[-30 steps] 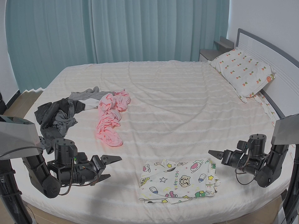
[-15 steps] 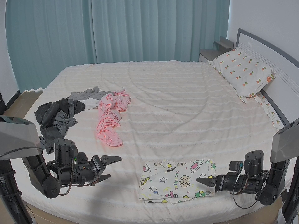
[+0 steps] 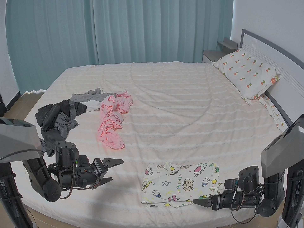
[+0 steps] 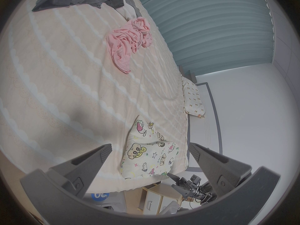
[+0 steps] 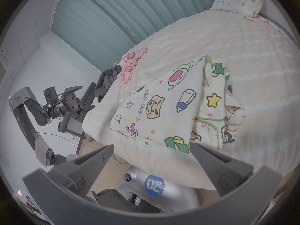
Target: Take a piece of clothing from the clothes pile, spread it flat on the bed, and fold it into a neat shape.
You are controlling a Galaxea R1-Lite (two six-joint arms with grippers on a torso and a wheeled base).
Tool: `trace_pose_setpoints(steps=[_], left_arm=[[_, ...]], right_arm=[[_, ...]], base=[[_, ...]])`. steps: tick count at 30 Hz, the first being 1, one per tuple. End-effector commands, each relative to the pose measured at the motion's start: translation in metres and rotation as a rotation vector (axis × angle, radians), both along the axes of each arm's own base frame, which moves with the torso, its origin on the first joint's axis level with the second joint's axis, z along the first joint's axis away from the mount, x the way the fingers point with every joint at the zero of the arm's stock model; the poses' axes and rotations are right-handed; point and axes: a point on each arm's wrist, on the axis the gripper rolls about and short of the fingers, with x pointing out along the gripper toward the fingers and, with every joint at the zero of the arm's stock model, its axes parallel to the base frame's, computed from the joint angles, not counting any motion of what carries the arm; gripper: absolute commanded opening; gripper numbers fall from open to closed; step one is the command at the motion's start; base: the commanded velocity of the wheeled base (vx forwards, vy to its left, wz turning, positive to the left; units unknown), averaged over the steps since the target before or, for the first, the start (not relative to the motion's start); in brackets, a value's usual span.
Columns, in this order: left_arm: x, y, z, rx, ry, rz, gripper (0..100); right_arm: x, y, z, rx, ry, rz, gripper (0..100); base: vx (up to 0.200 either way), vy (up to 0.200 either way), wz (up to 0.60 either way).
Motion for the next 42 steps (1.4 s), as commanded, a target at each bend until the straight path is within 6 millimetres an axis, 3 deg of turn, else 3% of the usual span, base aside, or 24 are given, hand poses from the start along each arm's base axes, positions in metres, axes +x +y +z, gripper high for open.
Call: trace_pose_setpoints(steps=[1,7,19,20,26,35,42], left_arm=[[0.0,0.0,0.0,0.0,0.001,0.0,100],[0.0,0.0,0.0,0.0,0.001,0.0,100],[0.0,0.0,-0.001,0.002,0.004,0.002,100],[0.0,0.0,-0.002,0.002,0.005,0.002,100],[0.0,0.0,-0.002,0.002,0.004,0.002,100],[0.0,0.0,-0.002,0.003,0.004,0.003,100],[0.0,0.0,-0.002,0.003,0.004,0.003,100]], right_arm=[[-0.003,-0.004,-0.005,-0.016,0.029,-0.009,100],[-0.001,-0.006,-0.015,-0.035,0.059,-0.02,100],[0.022,0.006,-0.02,0.001,-0.012,-0.015,100],[0.022,0.007,-0.022,-0.003,-0.008,-0.014,0],[0.027,-0.001,-0.03,-0.016,0.007,-0.036,0],[0.017,-0.026,-0.001,0.109,0.022,0.006,0],[0.013,-0.044,-0.005,0.089,0.043,0.007,0]], base=[[0.0,0.0,0.0],[0.0,0.0,0.0],[0.0,0.0,0.0],[0.0,0.0,0.0],[0.0,0.0,0.0],[0.0,0.0,0.0],[0.0,0.0,0.0]])
